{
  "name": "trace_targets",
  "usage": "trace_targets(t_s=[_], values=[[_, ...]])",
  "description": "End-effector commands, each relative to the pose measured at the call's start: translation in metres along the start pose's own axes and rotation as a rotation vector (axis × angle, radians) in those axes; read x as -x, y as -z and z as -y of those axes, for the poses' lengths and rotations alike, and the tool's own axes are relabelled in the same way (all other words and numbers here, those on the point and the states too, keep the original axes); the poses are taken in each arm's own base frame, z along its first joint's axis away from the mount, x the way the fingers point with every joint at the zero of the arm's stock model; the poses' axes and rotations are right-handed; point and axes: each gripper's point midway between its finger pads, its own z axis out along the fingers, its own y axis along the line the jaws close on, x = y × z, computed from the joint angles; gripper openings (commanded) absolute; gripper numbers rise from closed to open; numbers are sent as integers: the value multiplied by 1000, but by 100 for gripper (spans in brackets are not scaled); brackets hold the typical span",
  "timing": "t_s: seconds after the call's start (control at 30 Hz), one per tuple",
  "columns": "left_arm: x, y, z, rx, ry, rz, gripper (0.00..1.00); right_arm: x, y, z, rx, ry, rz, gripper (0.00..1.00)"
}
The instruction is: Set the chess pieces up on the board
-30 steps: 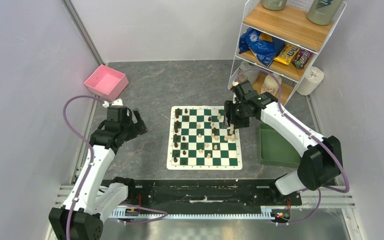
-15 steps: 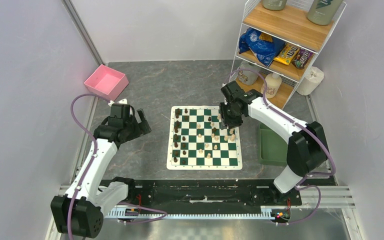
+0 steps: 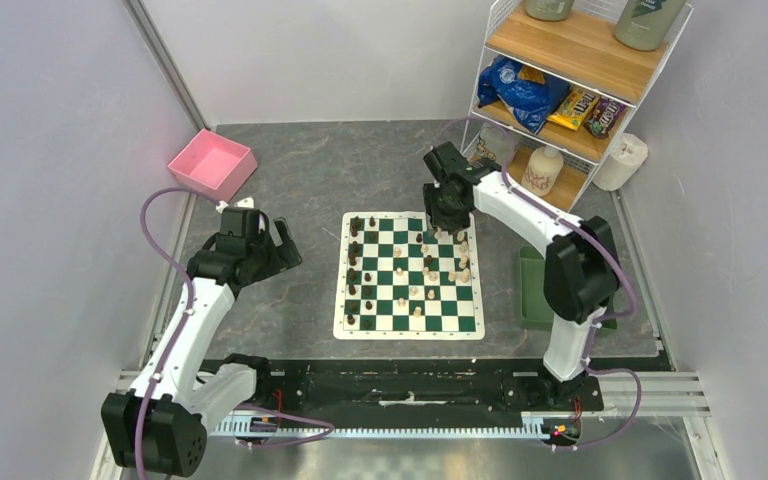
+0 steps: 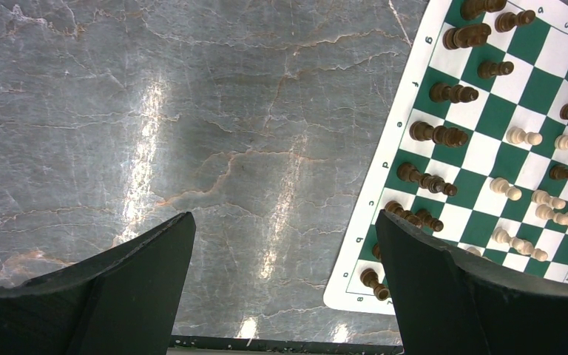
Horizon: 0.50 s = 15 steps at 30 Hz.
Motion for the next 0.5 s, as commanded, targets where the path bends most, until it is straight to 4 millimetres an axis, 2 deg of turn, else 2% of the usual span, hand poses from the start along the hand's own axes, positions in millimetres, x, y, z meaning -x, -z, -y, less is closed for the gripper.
trace_targets(t_s=[0.0, 0.2, 0.47], values=[[24, 10, 11, -42, -8, 79, 100, 30, -14, 0, -26, -1, 38, 54], [23, 9, 11, -39, -11, 73, 100, 40, -35, 4, -35, -13, 11, 53], [22, 7, 12, -42, -11, 60, 100, 40, -53, 6, -37, 5, -20, 48]])
